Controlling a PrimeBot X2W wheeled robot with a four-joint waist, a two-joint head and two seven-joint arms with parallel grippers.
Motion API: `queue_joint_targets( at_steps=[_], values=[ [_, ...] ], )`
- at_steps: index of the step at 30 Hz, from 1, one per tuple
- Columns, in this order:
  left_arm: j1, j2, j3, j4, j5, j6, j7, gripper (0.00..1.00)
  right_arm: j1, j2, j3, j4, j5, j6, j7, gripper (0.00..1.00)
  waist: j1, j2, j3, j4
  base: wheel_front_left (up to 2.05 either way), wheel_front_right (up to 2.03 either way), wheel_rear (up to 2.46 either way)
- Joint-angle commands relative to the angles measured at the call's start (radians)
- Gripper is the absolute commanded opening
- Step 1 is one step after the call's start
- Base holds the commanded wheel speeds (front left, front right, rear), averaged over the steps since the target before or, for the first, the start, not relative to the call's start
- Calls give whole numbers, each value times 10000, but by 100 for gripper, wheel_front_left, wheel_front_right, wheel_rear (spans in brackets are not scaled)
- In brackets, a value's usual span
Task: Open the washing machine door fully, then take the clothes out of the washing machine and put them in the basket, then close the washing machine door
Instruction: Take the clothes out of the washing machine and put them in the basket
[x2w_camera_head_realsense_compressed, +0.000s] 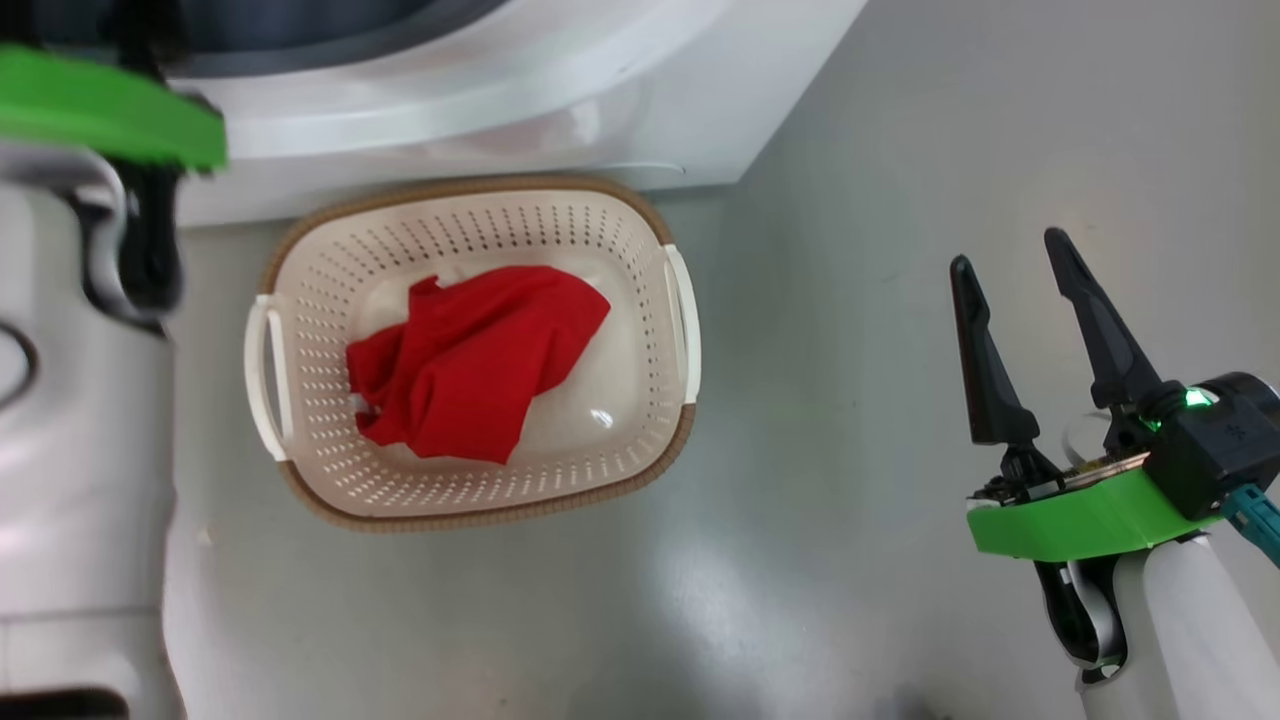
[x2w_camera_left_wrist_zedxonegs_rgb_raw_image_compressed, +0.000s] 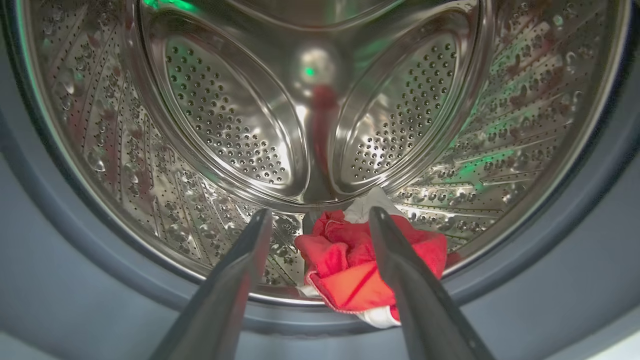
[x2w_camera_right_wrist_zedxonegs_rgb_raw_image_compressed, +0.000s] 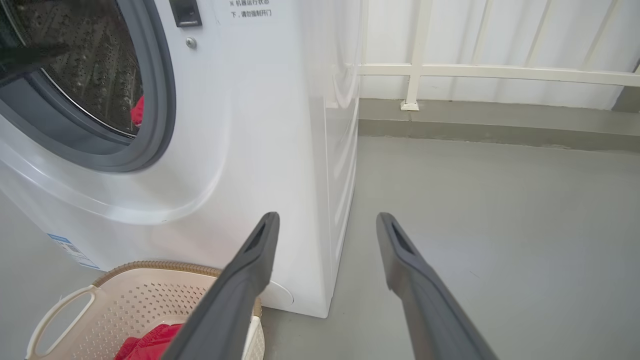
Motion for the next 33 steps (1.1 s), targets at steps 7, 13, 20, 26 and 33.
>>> queue_joint_targets(
  at_steps=[7, 13, 20, 26, 33],
  values=[
    [-1452, 238, 267, 1136, -761, -233, 412, 100, -110, -60, 508, 59, 221, 60, -63, 100, 0, -1, 284, -393, 0, 0, 0],
    [-2454, 113, 158, 2099, -2091, -311, 2042, 100, -215, -60, 686, 314, 507, 60, -63, 100, 0, -1, 314, -771, 0, 0, 0],
    [-2741, 552, -875, 2749, -2532, -316, 3978, 100, -199, -60, 606, 387, 563, 60, -63, 100, 0, -1, 270, -1107, 0, 0, 0],
    [-2866, 1104, -1794, 3663, -1631, -23, 4639, 100, -183, -60, 705, 437, 569, 60, -63, 100, 0, -1, 160, -1348, 0, 0, 0],
    [-2917, 1365, -2362, 4188, -1026, 219, 4316, 100, -114, -60, 944, 614, 774, 60, -63, 100, 0, -1, 96, -1613, 0, 0, 0]
  ],
)
